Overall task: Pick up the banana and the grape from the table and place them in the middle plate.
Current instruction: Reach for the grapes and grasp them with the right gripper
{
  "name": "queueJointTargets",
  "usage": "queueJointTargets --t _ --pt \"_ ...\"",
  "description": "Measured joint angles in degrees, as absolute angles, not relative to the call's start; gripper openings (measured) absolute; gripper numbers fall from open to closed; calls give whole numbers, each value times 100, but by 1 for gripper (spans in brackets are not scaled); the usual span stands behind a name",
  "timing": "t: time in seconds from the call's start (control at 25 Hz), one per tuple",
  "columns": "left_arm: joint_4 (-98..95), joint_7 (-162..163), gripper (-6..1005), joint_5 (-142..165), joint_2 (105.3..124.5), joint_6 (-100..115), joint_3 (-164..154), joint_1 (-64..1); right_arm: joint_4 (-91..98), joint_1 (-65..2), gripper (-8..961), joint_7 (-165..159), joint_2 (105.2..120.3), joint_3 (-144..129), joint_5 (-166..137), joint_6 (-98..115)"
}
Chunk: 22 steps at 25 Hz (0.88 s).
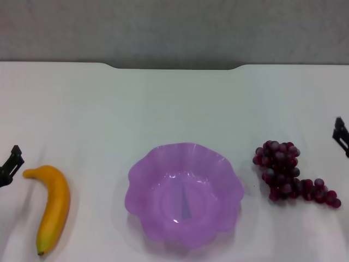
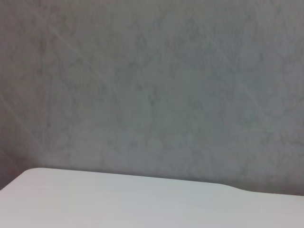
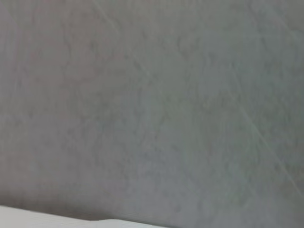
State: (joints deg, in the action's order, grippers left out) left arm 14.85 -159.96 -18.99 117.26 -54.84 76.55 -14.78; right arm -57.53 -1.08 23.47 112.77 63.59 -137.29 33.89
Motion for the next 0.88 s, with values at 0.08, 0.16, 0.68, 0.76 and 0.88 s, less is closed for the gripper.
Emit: queueJointTargets --t 0.08,0.16,0.68,0.76,0.88 --pt "1485 -15995 901 -1898 11726 -5485 7655 -1477 -6616 159 875 2889 11389 6812 -13707 2307" --pt "1485 -15996 901 -1898 11725 -5484 7655 -1476 -7407 338 874 3202 11483 7292 -13686 1011" --pt "1486 -15996 900 -1898 11725 -5478 7655 -1505 -9329 -1523 871 1200 11439 9774 -15502 -6808" --pt "1493 -15996 900 -1898 11725 -5476 7655 -1508 -9351 -1818 871 1041 11441 9747 -15904 -7217" --pt "1510 -15996 900 -1898 11725 -5475 7656 -1518 -9254 -2083 870 981 11445 9701 -16009 -7331"
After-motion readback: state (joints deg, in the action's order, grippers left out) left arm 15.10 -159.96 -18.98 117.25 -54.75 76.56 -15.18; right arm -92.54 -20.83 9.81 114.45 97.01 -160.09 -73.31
